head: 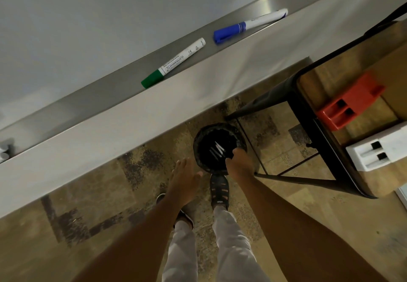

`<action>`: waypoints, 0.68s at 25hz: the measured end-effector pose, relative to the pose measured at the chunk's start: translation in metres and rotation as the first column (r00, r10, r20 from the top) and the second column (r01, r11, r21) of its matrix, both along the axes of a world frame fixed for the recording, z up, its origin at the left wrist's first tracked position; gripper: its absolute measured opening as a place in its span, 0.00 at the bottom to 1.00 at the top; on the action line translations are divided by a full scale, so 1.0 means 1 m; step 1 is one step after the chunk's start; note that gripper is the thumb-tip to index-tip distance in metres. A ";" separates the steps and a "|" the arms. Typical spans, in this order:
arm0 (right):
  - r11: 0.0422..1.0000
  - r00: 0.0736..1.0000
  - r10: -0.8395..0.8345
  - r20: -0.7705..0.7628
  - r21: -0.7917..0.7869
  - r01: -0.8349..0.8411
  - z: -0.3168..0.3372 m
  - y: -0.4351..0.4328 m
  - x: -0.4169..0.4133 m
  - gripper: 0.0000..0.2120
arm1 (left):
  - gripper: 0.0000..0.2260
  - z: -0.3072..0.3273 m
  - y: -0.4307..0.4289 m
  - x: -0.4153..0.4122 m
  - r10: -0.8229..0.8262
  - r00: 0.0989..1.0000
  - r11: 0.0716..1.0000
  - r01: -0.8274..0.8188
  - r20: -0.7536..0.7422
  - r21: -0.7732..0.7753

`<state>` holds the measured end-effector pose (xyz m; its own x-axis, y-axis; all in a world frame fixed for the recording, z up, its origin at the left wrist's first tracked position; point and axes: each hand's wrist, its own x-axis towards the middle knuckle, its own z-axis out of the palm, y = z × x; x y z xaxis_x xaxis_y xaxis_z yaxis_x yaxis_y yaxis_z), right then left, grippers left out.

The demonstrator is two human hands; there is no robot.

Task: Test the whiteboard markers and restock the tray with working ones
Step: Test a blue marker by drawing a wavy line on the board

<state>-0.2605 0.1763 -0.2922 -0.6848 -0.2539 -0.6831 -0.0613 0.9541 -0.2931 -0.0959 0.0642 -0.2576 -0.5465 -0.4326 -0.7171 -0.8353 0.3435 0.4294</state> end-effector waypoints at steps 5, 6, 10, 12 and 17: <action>0.992 0.992 0.111 -0.052 -0.059 -0.114 0.020 0.004 0.005 0.21 | 0.32 0.018 0.001 -0.004 -0.063 0.998 0.995 0.063 0.006 -0.071; 0.989 0.990 0.126 -0.065 -0.075 -0.131 0.026 0.004 0.006 0.21 | 0.32 0.024 0.001 -0.005 -0.076 0.997 0.994 0.076 0.007 -0.082; 0.972 0.984 0.155 -0.092 -0.161 -0.169 0.059 0.002 0.006 0.22 | 0.33 0.053 -0.003 -0.010 -0.086 0.996 0.990 0.086 0.006 -0.109; 0.963 0.979 0.177 -0.103 -0.188 -0.194 0.078 -0.002 0.004 0.23 | 0.33 0.071 -0.007 -0.015 -0.080 0.997 0.989 0.080 0.010 -0.122; 0.909 0.941 0.271 -0.206 -0.267 -0.320 0.141 -0.022 -0.006 0.25 | 0.32 0.124 -0.018 -0.030 -0.177 0.980 0.950 0.145 -0.094 -0.276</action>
